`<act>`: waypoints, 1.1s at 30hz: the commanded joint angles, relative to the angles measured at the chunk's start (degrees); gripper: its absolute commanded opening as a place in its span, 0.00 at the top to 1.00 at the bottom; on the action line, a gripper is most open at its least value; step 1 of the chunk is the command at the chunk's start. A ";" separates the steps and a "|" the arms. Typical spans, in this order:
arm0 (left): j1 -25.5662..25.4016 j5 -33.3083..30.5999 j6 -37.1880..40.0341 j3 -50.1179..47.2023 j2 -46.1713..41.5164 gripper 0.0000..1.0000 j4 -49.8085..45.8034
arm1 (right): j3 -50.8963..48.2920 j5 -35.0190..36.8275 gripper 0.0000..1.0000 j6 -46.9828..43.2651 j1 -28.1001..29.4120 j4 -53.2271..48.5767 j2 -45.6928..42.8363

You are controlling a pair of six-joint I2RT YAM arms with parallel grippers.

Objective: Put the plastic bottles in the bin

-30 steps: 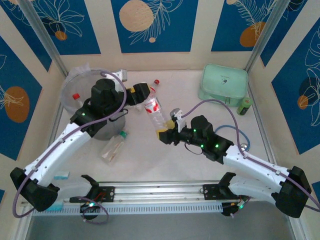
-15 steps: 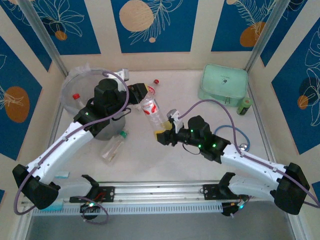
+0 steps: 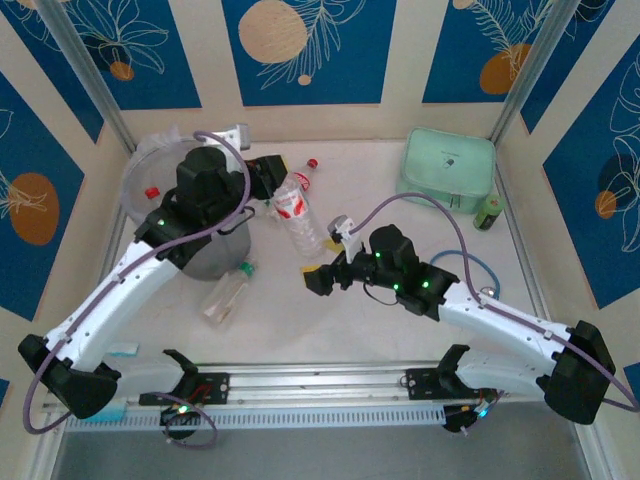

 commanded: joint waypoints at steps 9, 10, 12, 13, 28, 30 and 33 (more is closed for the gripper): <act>25.27 1.26 3.86 12.98 -1.13 1.00 -4.95 | -1.60 1.94 0.01 2.55 -4.01 -7.48 -2.78; 27.38 1.90 3.92 13.46 -0.87 1.00 -4.90 | -1.83 1.87 0.01 2.81 -4.21 -7.60 -2.88; 33.59 6.00 2.02 14.56 0.33 1.00 -4.94 | -2.19 1.70 0.01 3.09 -4.54 -7.78 -2.96; 36.04 8.17 0.80 14.90 0.89 1.00 -5.07 | -2.31 1.61 0.01 3.04 -4.64 -7.73 -2.85; 43.90 13.22 16.24 2.67 0.98 1.00 -5.58 | -2.15 0.19 0.00 3.20 -6.61 -8.02 -0.18; 43.75 16.02 17.56 -0.01 0.51 1.00 -4.52 | -1.89 0.29 0.00 3.18 -6.74 -8.20 0.24; 43.22 17.72 19.56 -4.51 -0.17 1.00 -3.27 | -1.57 0.50 0.00 3.21 -6.78 -8.30 0.89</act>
